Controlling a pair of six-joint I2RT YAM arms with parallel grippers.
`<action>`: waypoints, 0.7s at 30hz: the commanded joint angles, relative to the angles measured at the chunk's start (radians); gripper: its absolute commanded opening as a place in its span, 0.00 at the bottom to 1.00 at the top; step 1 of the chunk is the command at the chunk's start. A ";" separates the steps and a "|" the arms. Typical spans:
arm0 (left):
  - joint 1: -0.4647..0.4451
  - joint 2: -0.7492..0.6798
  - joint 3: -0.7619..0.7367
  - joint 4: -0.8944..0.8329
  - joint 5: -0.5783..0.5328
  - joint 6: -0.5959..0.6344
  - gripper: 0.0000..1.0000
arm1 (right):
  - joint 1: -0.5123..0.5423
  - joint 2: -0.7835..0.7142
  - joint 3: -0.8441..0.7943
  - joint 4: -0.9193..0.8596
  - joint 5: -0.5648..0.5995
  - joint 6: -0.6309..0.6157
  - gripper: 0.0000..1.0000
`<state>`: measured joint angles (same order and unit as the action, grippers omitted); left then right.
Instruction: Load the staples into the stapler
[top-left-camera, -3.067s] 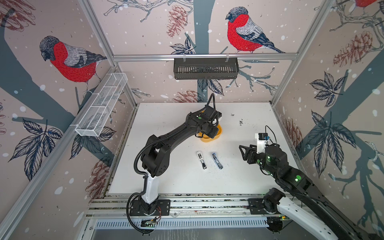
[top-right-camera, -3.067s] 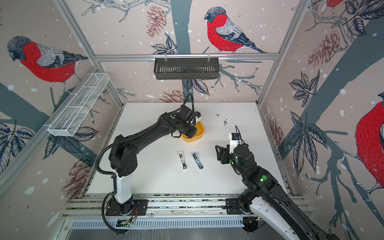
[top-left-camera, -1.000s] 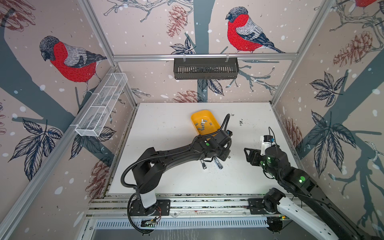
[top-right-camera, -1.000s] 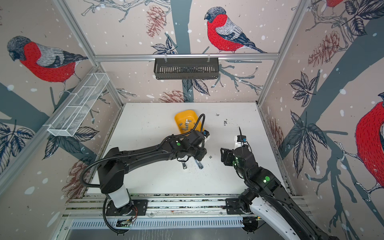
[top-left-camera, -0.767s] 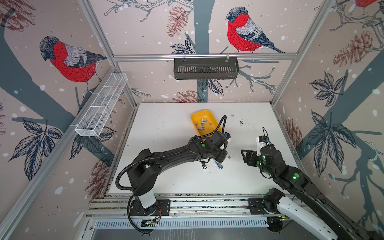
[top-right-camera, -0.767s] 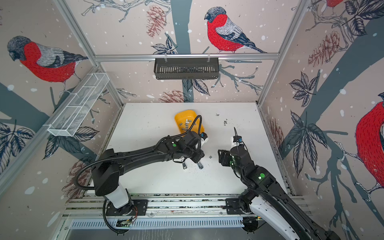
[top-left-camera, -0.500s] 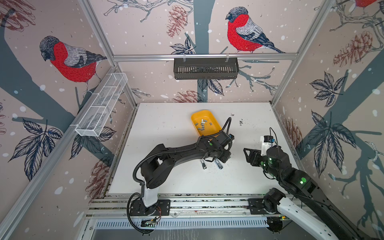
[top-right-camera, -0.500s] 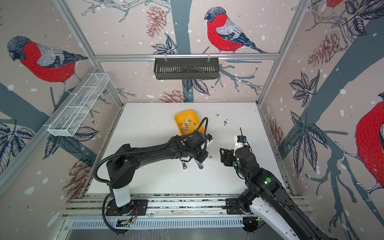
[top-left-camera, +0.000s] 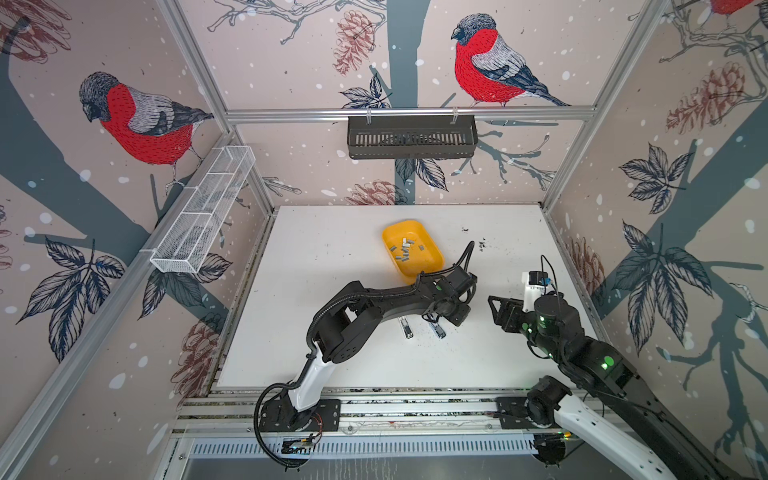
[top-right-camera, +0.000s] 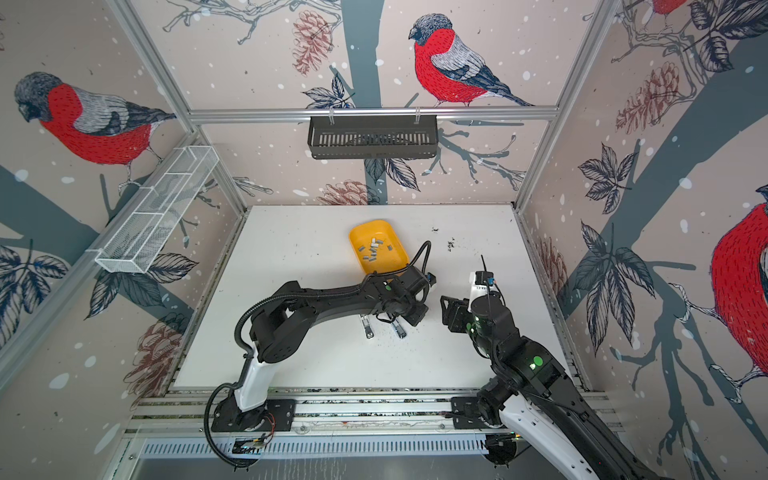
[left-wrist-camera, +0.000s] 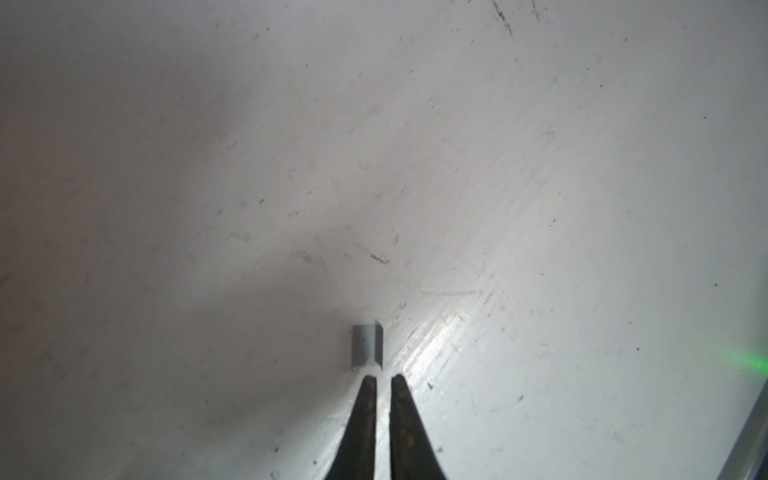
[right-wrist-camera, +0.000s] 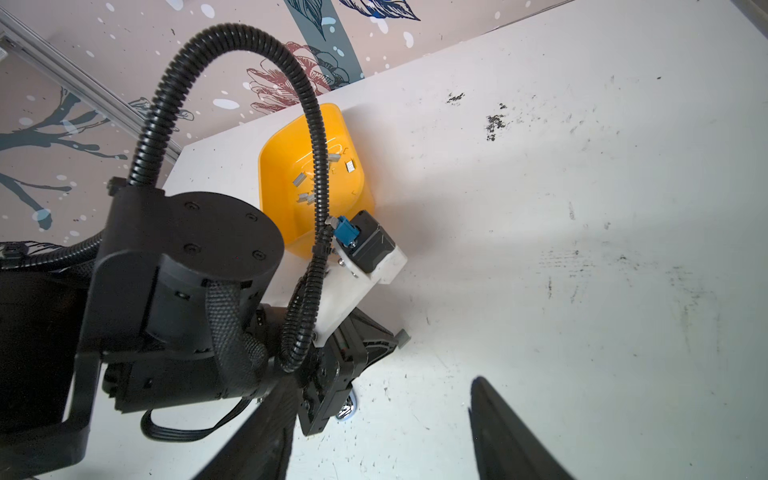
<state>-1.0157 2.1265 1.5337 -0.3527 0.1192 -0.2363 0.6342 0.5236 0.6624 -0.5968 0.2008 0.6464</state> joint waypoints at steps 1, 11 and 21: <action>-0.001 0.014 0.012 -0.001 -0.016 0.013 0.12 | -0.002 -0.001 -0.001 0.018 -0.002 -0.016 0.67; 0.000 0.028 0.016 -0.006 -0.036 0.018 0.11 | -0.004 -0.006 -0.004 0.020 -0.004 -0.014 0.67; 0.000 0.045 0.028 -0.018 -0.036 0.025 0.11 | -0.004 -0.007 -0.007 0.020 -0.004 -0.015 0.66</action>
<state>-1.0153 2.1654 1.5528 -0.3565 0.1001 -0.2276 0.6315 0.5171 0.6567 -0.5957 0.1982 0.6464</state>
